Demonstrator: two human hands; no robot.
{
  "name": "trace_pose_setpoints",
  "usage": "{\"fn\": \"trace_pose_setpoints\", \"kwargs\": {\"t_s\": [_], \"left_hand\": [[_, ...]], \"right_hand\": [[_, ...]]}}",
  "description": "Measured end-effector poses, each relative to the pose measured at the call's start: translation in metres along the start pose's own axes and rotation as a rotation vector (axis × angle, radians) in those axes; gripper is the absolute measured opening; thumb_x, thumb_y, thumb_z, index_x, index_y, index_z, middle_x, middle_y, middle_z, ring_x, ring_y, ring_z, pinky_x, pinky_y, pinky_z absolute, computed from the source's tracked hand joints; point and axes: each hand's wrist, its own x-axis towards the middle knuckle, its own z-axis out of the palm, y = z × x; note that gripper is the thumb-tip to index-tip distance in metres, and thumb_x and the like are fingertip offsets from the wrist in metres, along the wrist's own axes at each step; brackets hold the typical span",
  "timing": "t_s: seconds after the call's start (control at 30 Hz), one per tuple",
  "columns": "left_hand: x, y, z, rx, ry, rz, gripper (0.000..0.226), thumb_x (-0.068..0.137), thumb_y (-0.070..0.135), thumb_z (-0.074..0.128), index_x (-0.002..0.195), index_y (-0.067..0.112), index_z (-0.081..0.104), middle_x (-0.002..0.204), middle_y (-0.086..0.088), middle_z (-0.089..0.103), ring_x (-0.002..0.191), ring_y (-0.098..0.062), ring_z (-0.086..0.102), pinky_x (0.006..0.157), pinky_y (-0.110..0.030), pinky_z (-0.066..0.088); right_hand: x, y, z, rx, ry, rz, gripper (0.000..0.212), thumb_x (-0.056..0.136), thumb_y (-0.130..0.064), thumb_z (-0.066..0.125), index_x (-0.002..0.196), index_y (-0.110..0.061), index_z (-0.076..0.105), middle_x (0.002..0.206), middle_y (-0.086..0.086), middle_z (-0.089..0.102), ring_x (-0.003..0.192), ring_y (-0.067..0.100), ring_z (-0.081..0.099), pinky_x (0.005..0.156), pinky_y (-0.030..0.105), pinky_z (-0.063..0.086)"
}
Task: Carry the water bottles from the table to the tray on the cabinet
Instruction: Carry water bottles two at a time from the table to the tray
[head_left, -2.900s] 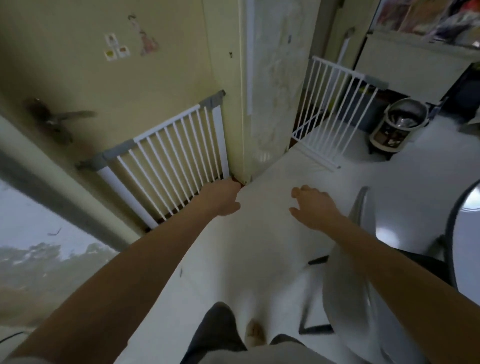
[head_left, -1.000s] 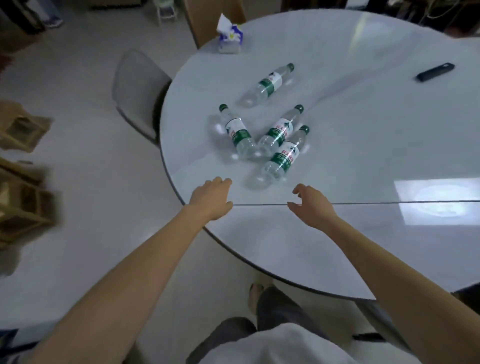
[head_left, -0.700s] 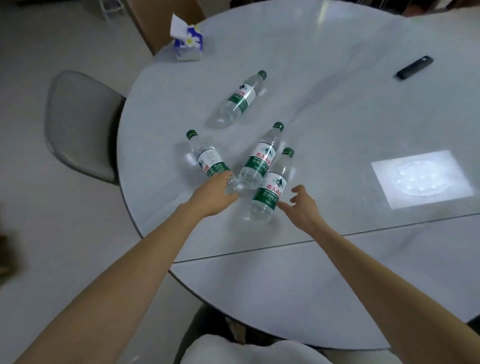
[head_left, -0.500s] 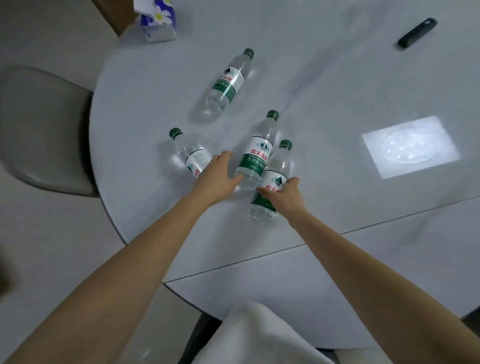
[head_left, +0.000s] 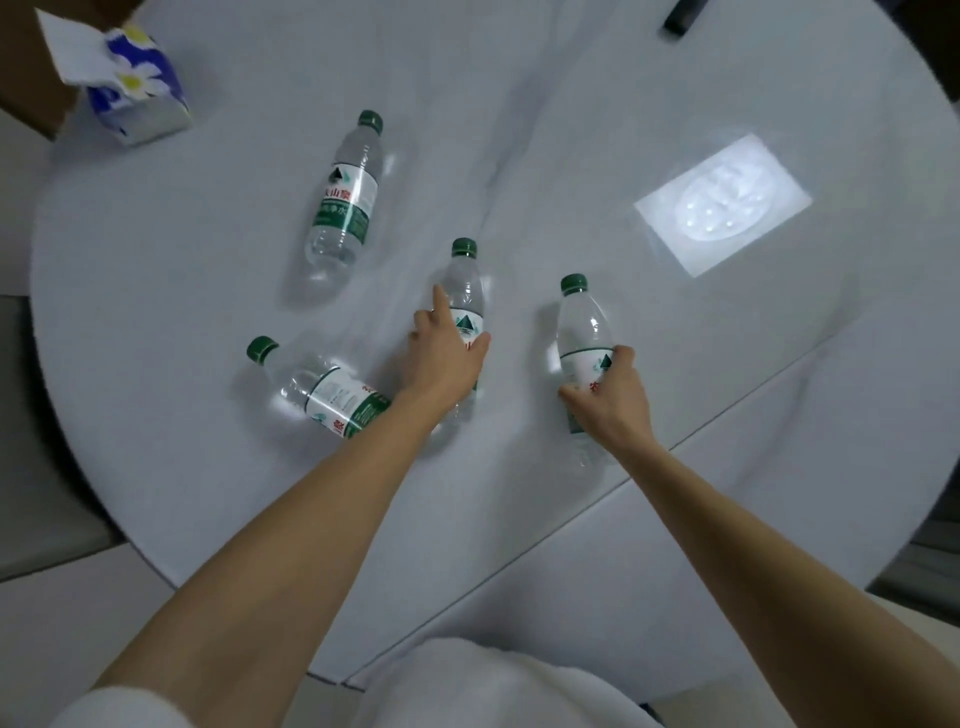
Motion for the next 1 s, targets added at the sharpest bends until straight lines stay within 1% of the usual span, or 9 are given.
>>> {"fn": "trace_pose_setpoints", "kwargs": {"t_s": [0.1,0.2,0.37,0.5,0.57,0.63,0.73,0.87,1.0], "left_hand": [[0.004,0.002,0.013,0.1,0.083,-0.004,0.095,0.09,0.049,0.057,0.155,0.012,-0.002,0.141,-0.018,0.037,0.121,-0.036,0.047,0.096,-0.043,0.041],[0.009,0.002,0.017,0.136,0.105,0.018,0.095,0.089,0.046,0.059,0.154,0.014,-0.002,0.137,-0.017,0.039,0.117,-0.036,0.05,0.09,-0.044,0.044],[0.007,-0.008,0.012,-0.046,-0.028,0.043,0.094,0.09,0.04,0.061,0.154,0.02,-0.005,0.141,-0.016,0.035,0.123,-0.035,0.046,0.097,-0.043,0.042],[-0.008,-0.021,0.009,-0.352,-0.157,0.018,0.091,0.084,0.034,0.07,0.153,0.024,0.011,0.141,-0.009,0.045,0.12,-0.028,0.052,0.096,-0.033,0.043],[-0.02,-0.024,0.008,-0.459,-0.226,0.007,0.094,0.078,0.037,0.075,0.151,0.028,0.016,0.142,-0.007,0.046,0.119,-0.026,0.054,0.101,-0.039,0.046],[-0.034,-0.02,0.007,-0.486,-0.277,0.051,0.097,0.073,0.04,0.076,0.15,0.03,0.018,0.142,-0.004,0.047,0.116,-0.025,0.057,0.101,-0.046,0.047],[-0.056,-0.002,0.014,-0.524,-0.356,0.125,0.092,0.076,0.035,0.076,0.149,0.028,0.021,0.135,-0.002,0.051,0.112,-0.021,0.06,0.099,-0.043,0.05],[-0.092,0.031,0.037,-0.54,-0.462,0.208,0.079,0.084,0.022,0.072,0.147,0.027,0.023,0.126,-0.005,0.054,0.104,-0.022,0.062,0.091,-0.041,0.054],[-0.137,0.065,0.077,-0.519,-0.572,0.282,0.073,0.087,0.02,0.068,0.146,0.025,0.026,0.128,-0.008,0.054,0.104,-0.023,0.062,0.087,-0.038,0.055]], "right_hand": [[0.007,0.0,0.004,-0.076,0.083,-0.03,0.081,0.078,-0.033,0.067,0.145,-0.018,0.024,0.119,0.017,0.048,0.108,0.039,0.051,0.08,0.043,0.047],[0.01,-0.003,0.006,-0.221,0.109,-0.052,0.088,0.082,-0.042,0.064,0.151,-0.023,0.013,0.123,0.014,0.046,0.114,0.036,0.046,0.078,0.042,0.044],[0.014,-0.006,0.002,-0.253,0.107,-0.048,0.075,0.079,-0.041,0.065,0.138,-0.016,0.026,0.109,0.015,0.053,0.097,0.039,0.057,0.069,0.039,0.041],[0.0,0.004,-0.01,-0.115,0.07,-0.025,0.065,0.076,-0.034,0.067,0.127,-0.015,0.033,0.104,0.014,0.059,0.086,0.036,0.057,0.067,0.034,0.04],[-0.017,0.014,-0.018,-0.022,0.073,-0.008,0.063,0.074,-0.03,0.069,0.125,-0.016,0.035,0.098,0.011,0.061,0.081,0.032,0.055,0.067,0.033,0.041],[-0.037,0.025,-0.029,0.057,0.087,0.006,0.063,0.073,-0.029,0.071,0.125,-0.018,0.036,0.095,0.009,0.061,0.079,0.029,0.056,0.068,0.031,0.042],[-0.068,0.048,-0.046,0.196,0.121,0.056,0.063,0.074,-0.028,0.074,0.125,-0.02,0.038,0.094,0.007,0.063,0.08,0.026,0.06,0.069,0.032,0.046],[-0.108,0.09,-0.074,0.374,0.187,0.14,0.063,0.076,-0.029,0.076,0.124,-0.02,0.037,0.09,0.002,0.062,0.081,0.024,0.065,0.073,0.04,0.056],[-0.156,0.149,-0.104,0.589,0.239,0.218,0.057,0.081,-0.028,0.074,0.123,-0.023,0.036,0.095,-0.001,0.057,0.083,0.017,0.063,0.063,0.029,0.052]]}}
